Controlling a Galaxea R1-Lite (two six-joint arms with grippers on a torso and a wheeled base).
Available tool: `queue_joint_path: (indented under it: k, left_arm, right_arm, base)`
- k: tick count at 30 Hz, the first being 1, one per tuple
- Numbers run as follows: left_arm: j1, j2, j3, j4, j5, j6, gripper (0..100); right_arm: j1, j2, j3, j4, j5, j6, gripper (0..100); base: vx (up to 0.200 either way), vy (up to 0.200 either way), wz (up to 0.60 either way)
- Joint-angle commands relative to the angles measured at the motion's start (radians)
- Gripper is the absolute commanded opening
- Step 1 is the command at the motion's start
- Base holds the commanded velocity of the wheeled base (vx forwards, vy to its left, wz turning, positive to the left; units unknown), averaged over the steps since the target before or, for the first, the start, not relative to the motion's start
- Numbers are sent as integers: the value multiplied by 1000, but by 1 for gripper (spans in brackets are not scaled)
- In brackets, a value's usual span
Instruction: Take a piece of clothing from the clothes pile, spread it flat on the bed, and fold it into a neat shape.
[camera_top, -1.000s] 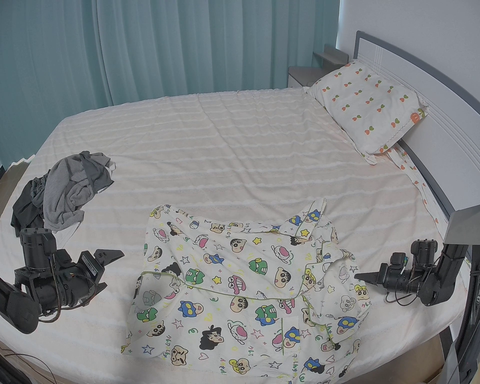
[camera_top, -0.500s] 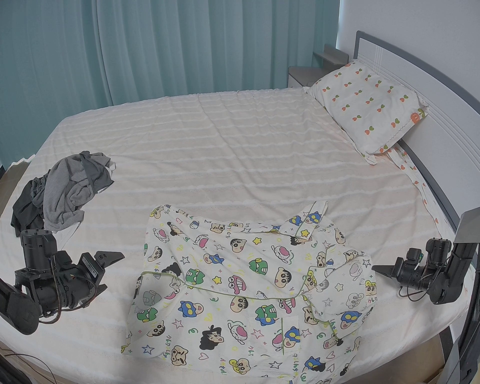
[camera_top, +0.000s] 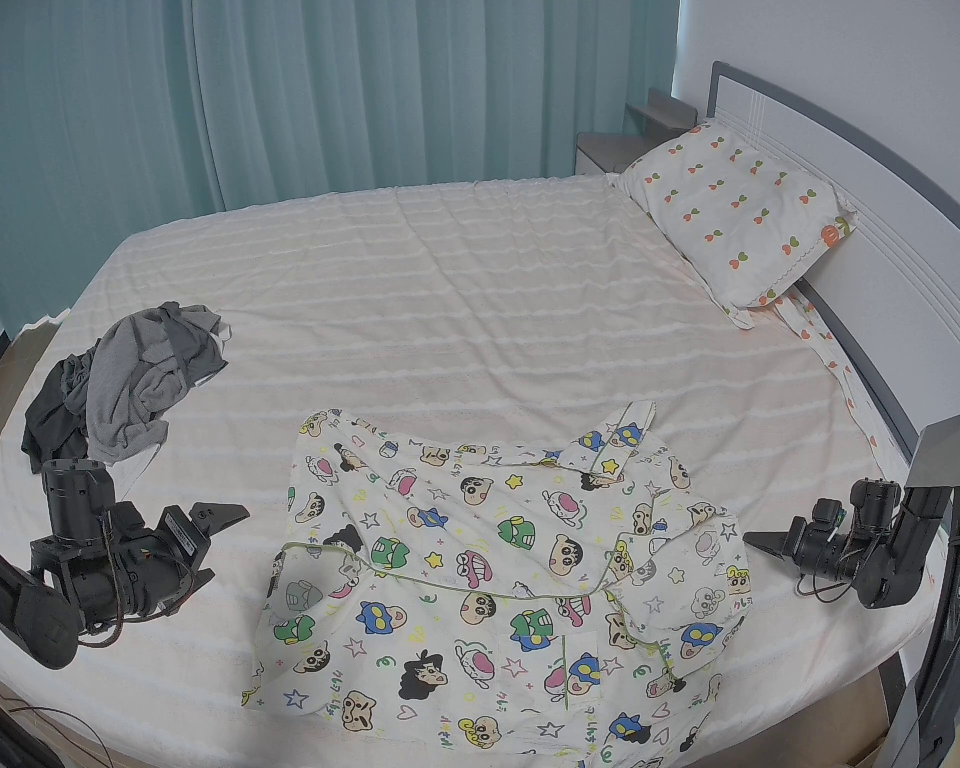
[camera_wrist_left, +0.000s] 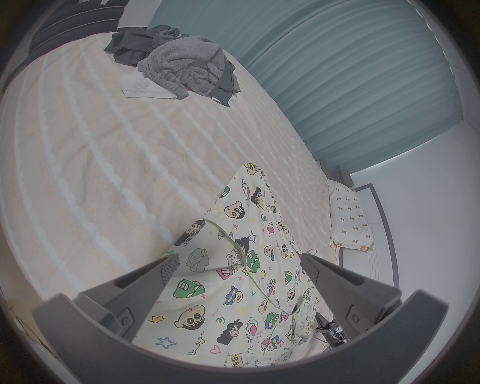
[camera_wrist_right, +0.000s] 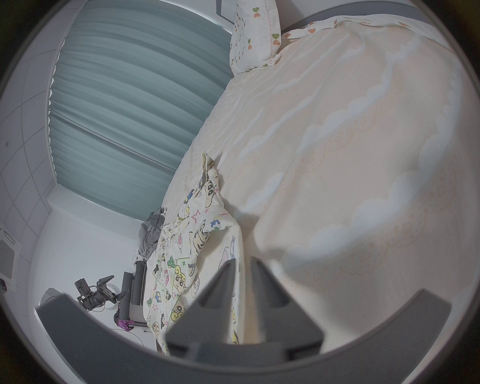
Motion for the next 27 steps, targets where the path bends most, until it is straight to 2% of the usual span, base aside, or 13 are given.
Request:
queue_joint_path:
  k: [1,9,14,15,22,27]
  left_arm:
    - [0,11,0,0,0,0,100]
    - [0,16,0,0,2,0,100]
    - [0,17,0,0,2,-2,100]
    - [0,22,0,0,2,-2,100]
    - [0,30,-1,0,2,-2,100]
    - [0,30,0,0,3,1,100]
  right_arm:
    - [2,-3,8,-5,0,-1,100]
    - [28,-3,45,-37,3,-22,100]
    - [86,6,69,-59,0,-22,100]
    - [94,8,69,-59,2,-22,0]
    - [89,14,55,-54,-9,-21,0]
    - [59,28,42,-65,-49,-22,0]
  base:
    - [0,0,0]
    - [0,0,0]
    - [0,0,0]
    - [0,0,0]
    - [0,0,0]
    - [0,0,0]
